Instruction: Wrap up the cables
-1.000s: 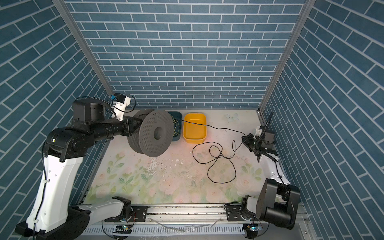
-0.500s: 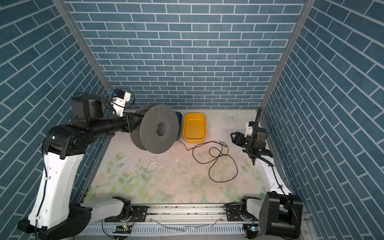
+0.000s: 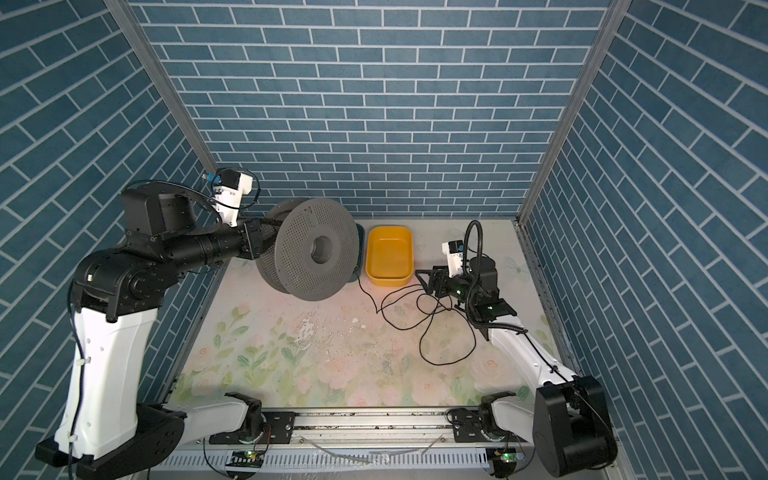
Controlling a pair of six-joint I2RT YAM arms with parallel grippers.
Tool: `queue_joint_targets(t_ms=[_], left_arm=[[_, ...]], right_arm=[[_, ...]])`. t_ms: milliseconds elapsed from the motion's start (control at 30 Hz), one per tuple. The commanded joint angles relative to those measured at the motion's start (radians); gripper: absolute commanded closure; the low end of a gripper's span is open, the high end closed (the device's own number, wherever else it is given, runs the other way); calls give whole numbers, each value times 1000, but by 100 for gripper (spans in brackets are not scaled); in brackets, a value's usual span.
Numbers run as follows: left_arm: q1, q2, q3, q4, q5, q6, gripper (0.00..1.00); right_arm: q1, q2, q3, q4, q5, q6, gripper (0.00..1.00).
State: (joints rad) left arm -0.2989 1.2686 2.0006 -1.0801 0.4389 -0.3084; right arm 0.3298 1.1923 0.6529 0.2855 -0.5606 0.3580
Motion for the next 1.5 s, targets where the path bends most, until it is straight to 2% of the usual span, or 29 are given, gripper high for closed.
queue_joint_targets(t_ms=[0, 133, 300, 600, 767, 900, 1133, 1467], left_arm=[[6, 8, 30, 61, 17, -24, 100], [6, 12, 23, 68, 1, -26, 100], [6, 23, 17, 72, -9, -26, 100], [7, 47, 67, 31, -14, -20, 100], [7, 55, 73, 23, -13, -21, 100], [10, 65, 67, 35, -5, -39, 100], [17, 67, 58, 46, 2, -48, 100], [52, 95, 50, 71, -2, -101, 100]], right_arm=[[83, 33, -39, 112, 21, -71, 25], [201, 94, -66, 177, 96, -131, 29], [310, 184, -77, 269, 182, -186, 29], [394, 364, -44, 424, 197, -195, 30], [405, 444, 0, 473, 192, -183, 42], [407, 503, 21, 544, 189, -152, 57], [410, 551, 42, 615, 181, -116, 61], [420, 569, 20, 638, 219, -87, 100]])
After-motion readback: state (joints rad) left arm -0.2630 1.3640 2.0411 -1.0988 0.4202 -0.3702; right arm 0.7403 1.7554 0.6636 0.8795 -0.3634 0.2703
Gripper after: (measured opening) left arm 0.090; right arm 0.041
